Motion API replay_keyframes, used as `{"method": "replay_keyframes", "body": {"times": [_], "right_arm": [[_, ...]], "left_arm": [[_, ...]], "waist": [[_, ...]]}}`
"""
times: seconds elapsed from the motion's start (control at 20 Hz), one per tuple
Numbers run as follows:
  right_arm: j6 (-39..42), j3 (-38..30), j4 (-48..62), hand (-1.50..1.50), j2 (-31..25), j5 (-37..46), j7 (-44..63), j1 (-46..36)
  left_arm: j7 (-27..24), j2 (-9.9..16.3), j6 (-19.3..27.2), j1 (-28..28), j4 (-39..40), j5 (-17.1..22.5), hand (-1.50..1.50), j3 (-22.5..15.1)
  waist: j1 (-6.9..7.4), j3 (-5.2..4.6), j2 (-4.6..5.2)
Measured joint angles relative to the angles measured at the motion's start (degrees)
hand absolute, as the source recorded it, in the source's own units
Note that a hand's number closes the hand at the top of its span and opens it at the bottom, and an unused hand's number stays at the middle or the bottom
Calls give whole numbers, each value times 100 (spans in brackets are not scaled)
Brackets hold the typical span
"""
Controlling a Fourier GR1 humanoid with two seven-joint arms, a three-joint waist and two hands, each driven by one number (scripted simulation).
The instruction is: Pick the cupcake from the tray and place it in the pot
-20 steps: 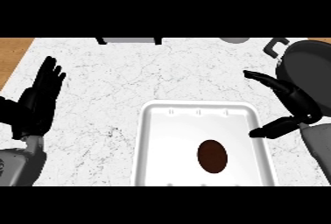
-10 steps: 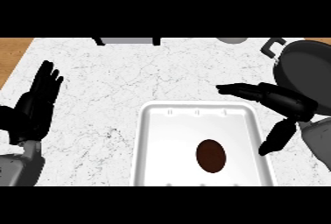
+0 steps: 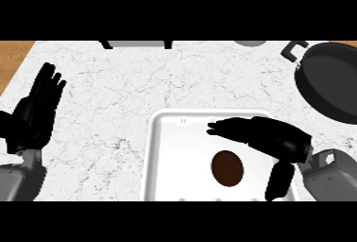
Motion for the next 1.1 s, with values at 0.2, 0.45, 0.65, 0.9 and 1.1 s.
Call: {"method": "replay_keyframes", "body": {"times": [0.2, 0.45, 0.65, 0.9, 1.1], "right_arm": [[156, -36, -238, -150, 279, 333, 208, 338], [180, 57, -189, -150, 508, 946, 292, 566], [97, 64, 12, -150, 703, 1497, 259, 641], [128, -98, 308, -150, 992, 1926, 4, 670], [87, -83, 370, -150, 1251, 2292, -93, 831]], "left_arm": [[116, -75, -105, 92, -189, -114, 0, 83], [236, -235, -101, 62, -298, -296, 0, 76], [282, -337, -166, -16, -233, -399, 0, 149], [324, -514, -236, -52, -196, -550, 0, 237], [332, -548, -386, -33, -214, -606, 0, 378]], "waist": [[21, 3, 8], [32, 5, 14], [33, 6, 18], [35, 6, 20], [35, 6, 19]]}}
